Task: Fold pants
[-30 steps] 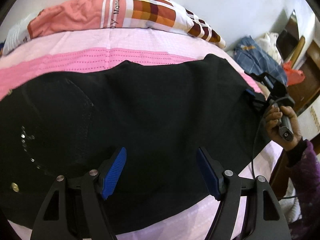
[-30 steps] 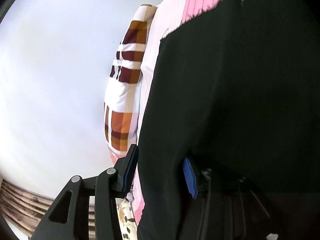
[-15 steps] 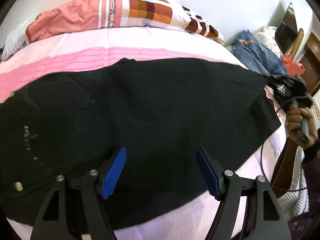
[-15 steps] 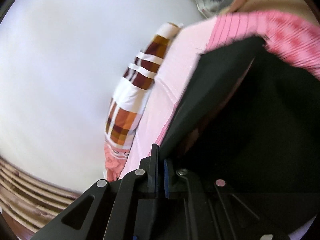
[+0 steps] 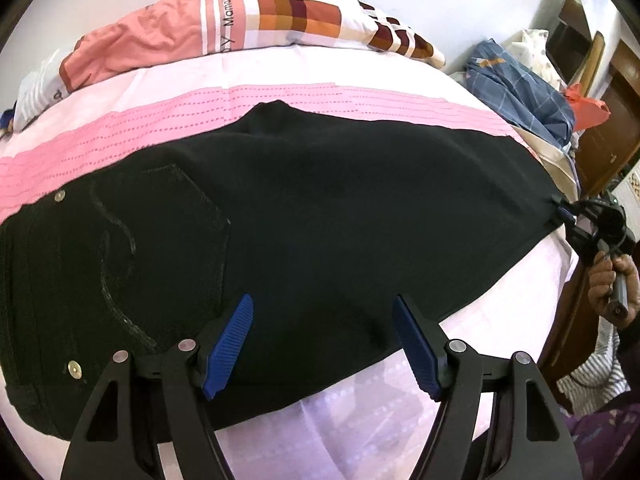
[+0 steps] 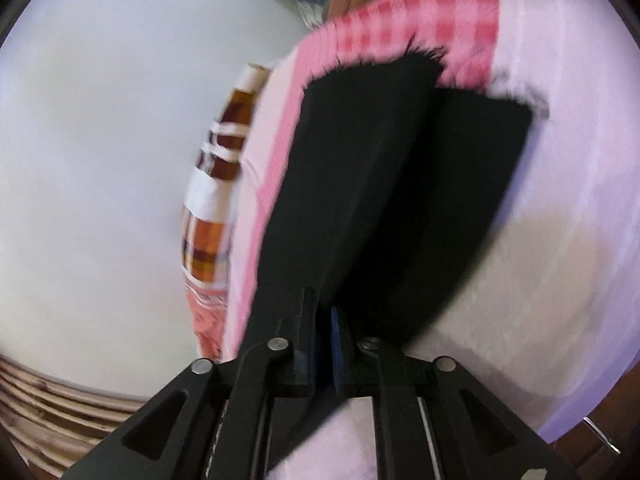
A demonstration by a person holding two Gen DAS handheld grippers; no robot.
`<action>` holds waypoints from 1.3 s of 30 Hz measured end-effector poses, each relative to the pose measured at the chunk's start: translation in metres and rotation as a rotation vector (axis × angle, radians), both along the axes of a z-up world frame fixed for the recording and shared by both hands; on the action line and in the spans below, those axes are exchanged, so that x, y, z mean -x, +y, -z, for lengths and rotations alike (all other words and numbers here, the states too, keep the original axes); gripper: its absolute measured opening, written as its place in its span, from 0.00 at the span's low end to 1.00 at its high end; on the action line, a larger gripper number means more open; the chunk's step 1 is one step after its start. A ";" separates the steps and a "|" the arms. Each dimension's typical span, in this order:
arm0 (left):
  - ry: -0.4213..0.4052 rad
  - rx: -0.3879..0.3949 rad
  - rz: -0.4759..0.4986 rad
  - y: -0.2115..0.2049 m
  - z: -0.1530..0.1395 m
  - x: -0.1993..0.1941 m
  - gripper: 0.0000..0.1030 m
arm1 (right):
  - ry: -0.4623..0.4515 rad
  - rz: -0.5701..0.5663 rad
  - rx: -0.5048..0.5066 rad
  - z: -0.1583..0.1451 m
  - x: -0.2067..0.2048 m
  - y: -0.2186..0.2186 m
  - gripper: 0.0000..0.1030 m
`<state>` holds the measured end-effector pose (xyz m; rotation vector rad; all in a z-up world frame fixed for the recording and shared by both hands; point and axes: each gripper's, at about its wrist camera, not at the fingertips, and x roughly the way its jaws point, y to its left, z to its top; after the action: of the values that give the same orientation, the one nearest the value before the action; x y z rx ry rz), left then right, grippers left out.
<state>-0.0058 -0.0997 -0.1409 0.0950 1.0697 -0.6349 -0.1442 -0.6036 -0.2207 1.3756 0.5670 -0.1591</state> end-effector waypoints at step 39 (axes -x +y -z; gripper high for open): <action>-0.055 0.107 -0.113 0.061 -0.024 0.014 0.71 | -0.004 -0.408 -0.271 0.006 -0.064 0.172 0.16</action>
<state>-0.0195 -0.0384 -0.1171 -0.0405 0.9791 -0.5835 -0.0797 -0.4316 -0.2263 1.4880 0.8769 0.2591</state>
